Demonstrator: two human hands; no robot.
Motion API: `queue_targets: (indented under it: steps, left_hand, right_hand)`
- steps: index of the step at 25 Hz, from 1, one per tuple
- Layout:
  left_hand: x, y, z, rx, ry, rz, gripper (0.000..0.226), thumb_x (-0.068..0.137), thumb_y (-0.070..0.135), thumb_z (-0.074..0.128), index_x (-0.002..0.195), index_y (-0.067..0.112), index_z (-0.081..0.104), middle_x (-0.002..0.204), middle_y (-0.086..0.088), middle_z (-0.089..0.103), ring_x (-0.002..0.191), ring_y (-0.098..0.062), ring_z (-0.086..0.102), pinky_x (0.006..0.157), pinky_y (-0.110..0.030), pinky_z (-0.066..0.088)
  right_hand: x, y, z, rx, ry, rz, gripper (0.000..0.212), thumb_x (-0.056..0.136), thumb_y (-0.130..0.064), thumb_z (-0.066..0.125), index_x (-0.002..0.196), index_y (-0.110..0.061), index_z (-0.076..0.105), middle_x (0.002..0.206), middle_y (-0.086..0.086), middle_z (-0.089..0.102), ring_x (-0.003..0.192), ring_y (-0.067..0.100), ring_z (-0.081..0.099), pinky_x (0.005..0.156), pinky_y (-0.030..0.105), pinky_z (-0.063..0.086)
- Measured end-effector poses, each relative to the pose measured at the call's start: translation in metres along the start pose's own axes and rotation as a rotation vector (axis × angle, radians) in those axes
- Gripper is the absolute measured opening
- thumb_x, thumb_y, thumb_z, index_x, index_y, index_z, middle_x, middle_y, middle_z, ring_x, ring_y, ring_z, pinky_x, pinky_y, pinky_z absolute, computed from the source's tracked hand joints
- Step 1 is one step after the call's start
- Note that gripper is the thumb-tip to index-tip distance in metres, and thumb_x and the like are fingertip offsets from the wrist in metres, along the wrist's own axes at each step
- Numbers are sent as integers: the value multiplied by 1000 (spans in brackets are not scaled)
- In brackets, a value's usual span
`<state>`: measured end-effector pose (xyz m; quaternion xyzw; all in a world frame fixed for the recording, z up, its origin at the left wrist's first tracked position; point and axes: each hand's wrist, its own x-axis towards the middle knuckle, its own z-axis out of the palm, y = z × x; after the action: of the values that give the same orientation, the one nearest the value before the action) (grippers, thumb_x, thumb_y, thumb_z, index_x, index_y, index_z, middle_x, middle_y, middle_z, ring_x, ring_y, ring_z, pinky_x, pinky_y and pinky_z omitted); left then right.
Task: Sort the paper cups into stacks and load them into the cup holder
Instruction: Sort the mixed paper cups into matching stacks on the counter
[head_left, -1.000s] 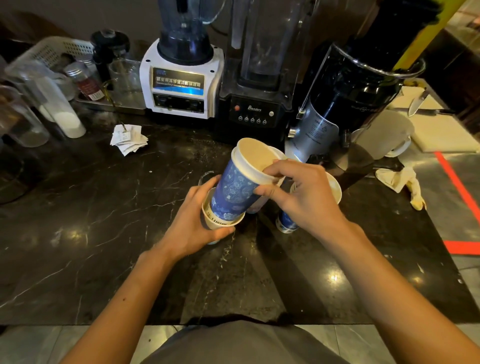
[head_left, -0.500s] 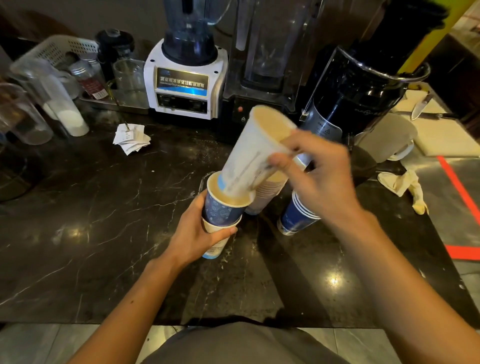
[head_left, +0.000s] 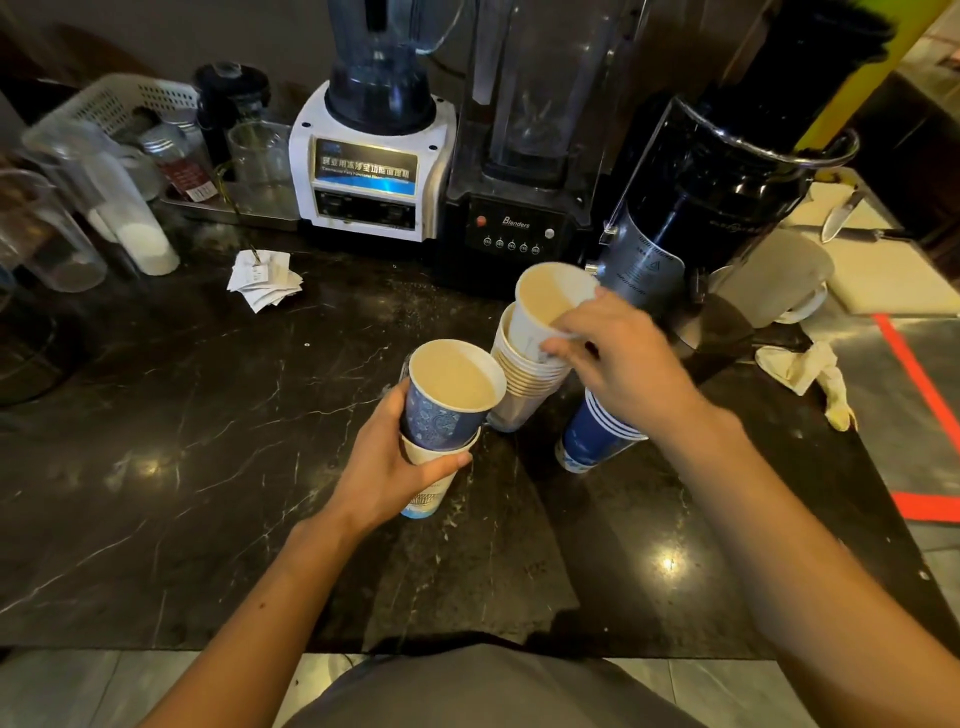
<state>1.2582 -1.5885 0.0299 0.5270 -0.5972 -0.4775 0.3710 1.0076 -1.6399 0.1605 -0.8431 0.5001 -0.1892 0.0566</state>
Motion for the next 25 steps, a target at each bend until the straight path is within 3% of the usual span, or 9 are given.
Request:
queue_targets:
  steps: [2, 5, 9, 11, 13, 16, 18, 22, 25]
  left_hand:
    - [0, 3, -1, -6, 0, 5, 102, 57, 60, 81, 144, 38, 33, 133, 28, 51, 122, 10, 51, 97, -18, 47]
    - [0, 8, -1, -15, 6, 27, 100, 58, 60, 83, 143, 38, 35, 134, 24, 53, 123, 5, 52, 98, -21, 48]
    - [0, 15, 7, -12, -9, 91, 93, 62, 57, 83, 140, 46, 34, 137, 22, 51, 125, 2, 52, 102, -26, 48]
    - [-2, 16, 10, -1, 3, 105, 97, 60, 57, 83, 141, 49, 30, 143, 19, 47, 128, 1, 49, 104, -30, 47]
    - [-4, 15, 11, 11, 7, 96, 108, 58, 57, 84, 147, 48, 22, 150, 14, 40, 132, -2, 46, 107, -38, 45]
    - [-2, 16, 15, 53, 35, 70, 118, 52, 63, 84, 147, 53, 15, 152, 14, 36, 135, -3, 40, 110, -43, 40]
    - [-2, 16, 16, 63, 49, 55, 118, 52, 64, 81, 148, 51, 15, 151, 12, 37, 135, -3, 40, 112, -43, 37]
    - [1, 17, 20, 62, 25, 48, 116, 51, 68, 78, 145, 56, 12, 149, 15, 38, 133, -3, 40, 113, -39, 36]
    - [1, 18, 20, 50, 21, 33, 112, 50, 69, 78, 140, 65, 10, 143, 23, 37, 132, -3, 40, 112, -41, 35]
  right_hand:
    - [-7, -5, 9, 46, -98, 11, 32, 96, -35, 58, 118, -13, 67, 112, 4, 65, 109, 21, 56, 103, 45, 40]
    - [-13, -23, 10, 279, -47, -110, 43, 91, -46, 62, 126, -22, 62, 125, -5, 62, 121, 14, 53, 106, 38, 39]
    - [-20, -49, 18, 235, -275, -170, 25, 96, -29, 63, 115, -15, 69, 107, -1, 69, 100, 15, 60, 87, 43, 50]
    - [-22, -50, 9, 235, -162, -156, 16, 96, -16, 62, 107, -8, 71, 101, 4, 71, 93, 19, 63, 83, 43, 51]
    - [-24, -45, -14, 227, 94, -162, 13, 94, -10, 65, 102, -4, 72, 96, 4, 71, 87, 16, 64, 78, 34, 53]
    - [-33, -25, -65, 131, 464, -132, 18, 95, -14, 62, 102, 0, 71, 93, -2, 64, 86, 5, 57, 77, 17, 47]
    - [-42, -10, -91, 102, 623, -93, 18, 98, -17, 60, 103, -3, 69, 91, -9, 61, 85, -1, 55, 78, 14, 43]
    - [-69, 12, -110, 68, 646, -10, 12, 99, -18, 62, 106, -12, 69, 100, -24, 63, 97, -6, 59, 85, 21, 45]
    - [-81, 26, -92, -120, 520, -56, 15, 96, -12, 62, 101, -2, 73, 92, 5, 72, 86, 28, 68, 82, 36, 50]
